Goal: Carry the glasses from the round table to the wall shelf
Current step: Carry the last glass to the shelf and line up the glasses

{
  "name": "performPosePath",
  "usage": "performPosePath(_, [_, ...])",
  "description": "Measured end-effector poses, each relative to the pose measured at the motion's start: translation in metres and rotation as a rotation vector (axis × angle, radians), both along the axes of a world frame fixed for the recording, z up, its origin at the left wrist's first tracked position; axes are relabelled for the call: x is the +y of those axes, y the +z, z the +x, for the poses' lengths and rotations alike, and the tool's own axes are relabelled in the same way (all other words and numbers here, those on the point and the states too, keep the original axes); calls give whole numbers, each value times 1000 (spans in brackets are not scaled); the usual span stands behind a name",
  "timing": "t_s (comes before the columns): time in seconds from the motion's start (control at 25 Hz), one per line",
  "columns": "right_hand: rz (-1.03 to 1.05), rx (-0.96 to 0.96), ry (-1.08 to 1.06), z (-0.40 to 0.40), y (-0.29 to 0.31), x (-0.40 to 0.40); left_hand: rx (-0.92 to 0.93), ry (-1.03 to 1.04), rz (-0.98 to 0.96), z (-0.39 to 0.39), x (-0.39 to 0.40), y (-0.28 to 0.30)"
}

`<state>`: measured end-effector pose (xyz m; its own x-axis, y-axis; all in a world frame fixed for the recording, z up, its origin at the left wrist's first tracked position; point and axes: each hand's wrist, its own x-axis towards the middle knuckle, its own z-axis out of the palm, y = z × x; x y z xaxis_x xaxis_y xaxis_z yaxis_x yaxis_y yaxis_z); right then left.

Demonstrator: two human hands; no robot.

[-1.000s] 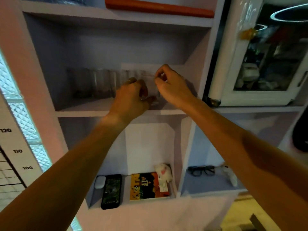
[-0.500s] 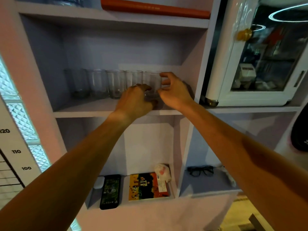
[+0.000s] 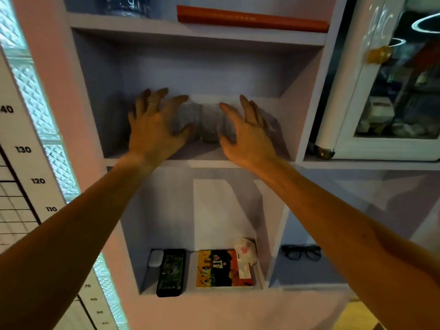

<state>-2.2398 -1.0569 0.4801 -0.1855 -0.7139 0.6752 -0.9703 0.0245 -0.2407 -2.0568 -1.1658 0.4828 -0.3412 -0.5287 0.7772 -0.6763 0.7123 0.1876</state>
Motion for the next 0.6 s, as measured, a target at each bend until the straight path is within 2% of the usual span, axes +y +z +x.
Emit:
performPosePath(0.12, [87,-12,-30,12,-6,-15,-111,44,147,8,-7,-9])
performPosePath(0.4, [93,20,-107,18,-9,-25,-173,22,160,7,-9,-11])
performPosePath(0.6, [-63,-17,-72,19,-24,-7,-66,-35,120,14,1,-19])
